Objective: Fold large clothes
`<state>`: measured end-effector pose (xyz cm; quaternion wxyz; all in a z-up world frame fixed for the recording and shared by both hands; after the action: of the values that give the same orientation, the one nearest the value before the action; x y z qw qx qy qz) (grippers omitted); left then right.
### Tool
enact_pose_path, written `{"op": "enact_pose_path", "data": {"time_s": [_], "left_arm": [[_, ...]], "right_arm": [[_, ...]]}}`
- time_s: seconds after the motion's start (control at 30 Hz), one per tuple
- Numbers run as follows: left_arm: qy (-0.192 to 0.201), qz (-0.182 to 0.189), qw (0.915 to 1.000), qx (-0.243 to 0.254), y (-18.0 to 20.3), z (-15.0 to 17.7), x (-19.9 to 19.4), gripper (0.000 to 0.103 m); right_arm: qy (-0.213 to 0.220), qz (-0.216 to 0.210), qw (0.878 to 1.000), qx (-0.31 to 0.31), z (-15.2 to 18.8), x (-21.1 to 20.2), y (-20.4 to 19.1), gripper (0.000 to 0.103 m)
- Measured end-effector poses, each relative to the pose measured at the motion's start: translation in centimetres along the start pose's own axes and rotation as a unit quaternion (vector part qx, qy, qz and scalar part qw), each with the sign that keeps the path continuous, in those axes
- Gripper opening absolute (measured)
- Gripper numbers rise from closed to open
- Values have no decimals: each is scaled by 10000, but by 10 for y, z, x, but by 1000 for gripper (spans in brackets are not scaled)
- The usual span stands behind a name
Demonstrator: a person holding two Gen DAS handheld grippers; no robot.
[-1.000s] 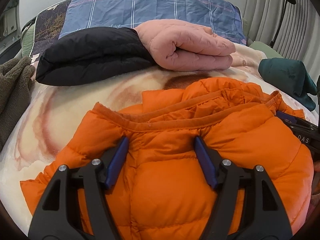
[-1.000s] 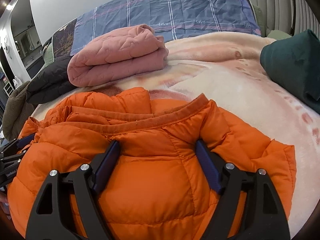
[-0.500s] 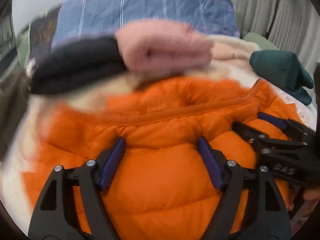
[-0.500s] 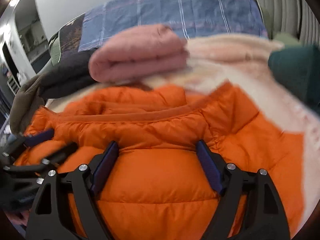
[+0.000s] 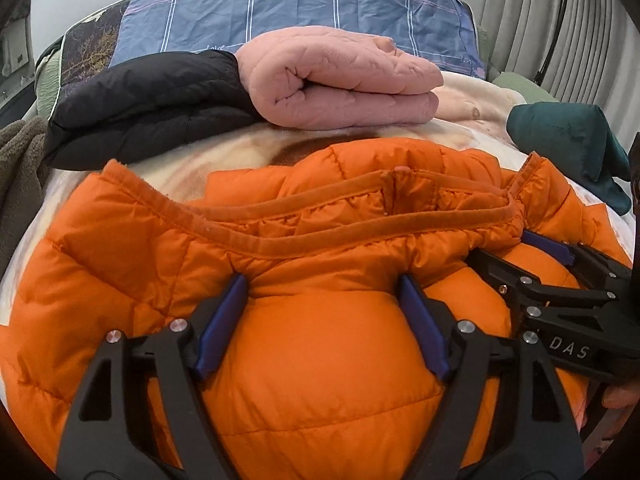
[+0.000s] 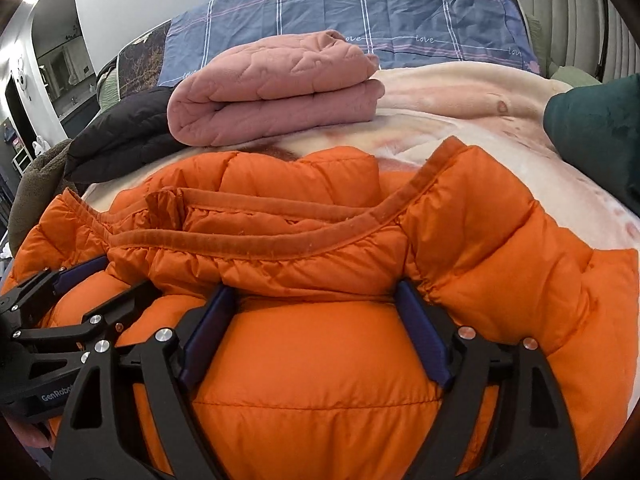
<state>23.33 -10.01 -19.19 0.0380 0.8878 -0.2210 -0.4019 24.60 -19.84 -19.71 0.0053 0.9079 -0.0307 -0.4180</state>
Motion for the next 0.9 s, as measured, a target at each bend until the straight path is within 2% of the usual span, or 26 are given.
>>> {"op": "enact_pose_path", "data": {"time_s": [0.23,0.33,0.4,0.47,0.53,0.63,0.7,0.9], "left_arm": [[-44,30,10000,-16,0,-3,-1,79],[-31,55,9999,-86,7,-3,-23,77],[74,275,9996,-80,16,2,-50,77],[33,262,9996,36,21,12,-64,77],[-40,171,9998,84,22,22,-67,78],[-203,2,9994,273,21,36,-51,80],[-232,-258,9975,611,23,42,-43,81],[-259,-271,9976,586,21,44,-37,82]], "right_arm": [[-14,99,9999,-104,-3,-3,-1,82],[96,334,9990,-285,-5,-30,0,82],[337,239,9990,-191,0,-63,3,83],[447,124,9988,-170,11,-86,5,83],[308,259,9988,-271,25,-83,7,85],[276,373,9982,-383,47,-60,7,88],[250,461,9977,-439,48,-54,5,89],[246,575,9965,-547,47,-44,3,89]]}}
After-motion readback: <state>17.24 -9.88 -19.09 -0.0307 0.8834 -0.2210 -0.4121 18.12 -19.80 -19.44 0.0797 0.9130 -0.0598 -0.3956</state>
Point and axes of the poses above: each gripper's, at about its wrist camera, not at the fingertips, and x roughly the way its jaws point, y to its right, z to its underside, the point moved 8 cm from there along x, roughly the way its jaws point, and after that the axes turned 13 degrees about z, right-handed, at the moved point
